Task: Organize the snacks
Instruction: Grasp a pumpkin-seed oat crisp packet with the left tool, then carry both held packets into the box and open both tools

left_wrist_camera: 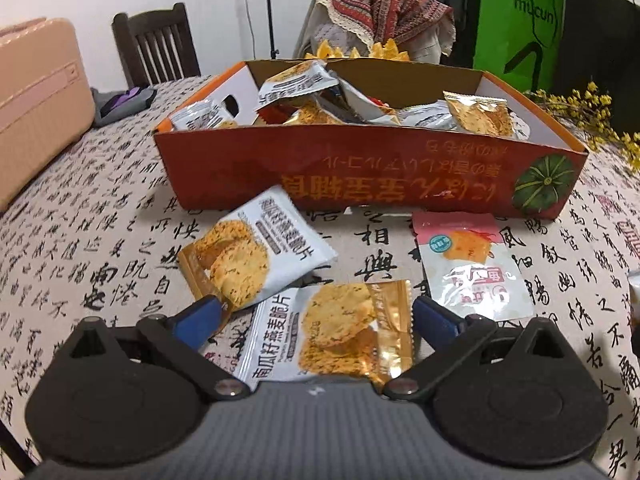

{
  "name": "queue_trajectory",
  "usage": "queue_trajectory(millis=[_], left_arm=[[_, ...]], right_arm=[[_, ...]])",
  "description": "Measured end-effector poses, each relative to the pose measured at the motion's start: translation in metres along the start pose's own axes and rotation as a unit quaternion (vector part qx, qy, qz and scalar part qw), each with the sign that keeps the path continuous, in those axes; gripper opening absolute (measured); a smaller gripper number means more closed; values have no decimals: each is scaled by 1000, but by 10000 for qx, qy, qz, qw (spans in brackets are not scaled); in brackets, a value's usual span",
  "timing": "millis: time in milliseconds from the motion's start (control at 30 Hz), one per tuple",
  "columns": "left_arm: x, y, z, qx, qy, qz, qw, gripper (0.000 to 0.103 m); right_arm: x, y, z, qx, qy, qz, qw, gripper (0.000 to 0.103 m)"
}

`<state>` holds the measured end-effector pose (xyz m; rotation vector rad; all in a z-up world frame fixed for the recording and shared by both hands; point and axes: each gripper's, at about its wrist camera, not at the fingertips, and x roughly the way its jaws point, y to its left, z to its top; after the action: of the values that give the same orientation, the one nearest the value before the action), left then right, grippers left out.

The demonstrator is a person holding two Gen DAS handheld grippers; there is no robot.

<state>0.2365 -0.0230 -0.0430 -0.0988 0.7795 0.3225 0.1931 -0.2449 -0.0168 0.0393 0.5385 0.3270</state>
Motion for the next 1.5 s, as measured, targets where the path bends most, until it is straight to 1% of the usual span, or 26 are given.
queue_trajectory(millis=[67,233,367,400,433,467,533,567,633,667,800,967,1033,1133,1500], left_arm=[[0,6,0,-150,58,-18,9999,103],[-1,17,-1,-310,46,53,9995,103],[-4,23,-3,-343,1,-88,9994,102],[-6,24,-3,-335,-24,-89,9994,96],[-8,25,-4,-328,-59,-101,9994,89],[-10,27,-5,-347,-104,-175,9992,85],[-14,34,-6,-460,-128,-345,9983,74],[-17,40,-6,-553,-144,-486,9972,70],[-23,47,-6,-647,-158,-776,9948,49],[-26,48,-7,-641,-177,-857,9941,47],[-38,51,-10,-549,-385,-877,9939,37],[-54,60,-11,-541,-679,-1058,9906,26],[-62,62,-11,-526,-809,-1153,9886,21],[-74,66,-9,-497,-1014,-1262,9856,18],[-105,74,-2,-371,-1581,-1587,9739,18]], right_arm=[[0,-1,-1,16,2,3,10000,43],[-1,-2,-3,50,19,30,10000,43],[-3,-1,-4,44,13,55,10000,43],[-4,-1,-4,44,13,56,10000,43],[-4,-1,-4,42,11,57,10000,43],[-5,-1,-4,39,6,54,10000,43],[-5,0,-4,41,3,52,10000,43],[-5,0,-4,37,4,51,10000,43],[-7,1,-5,33,6,49,10000,43],[-7,2,-5,27,8,50,10000,43],[-10,6,-5,-16,1,62,10000,43],[-12,10,-6,-62,4,53,10000,43],[-13,11,-6,-75,-4,55,10000,43],[-15,15,-6,-111,-33,50,9999,43],[-22,22,2,-195,-178,17,9996,43]])
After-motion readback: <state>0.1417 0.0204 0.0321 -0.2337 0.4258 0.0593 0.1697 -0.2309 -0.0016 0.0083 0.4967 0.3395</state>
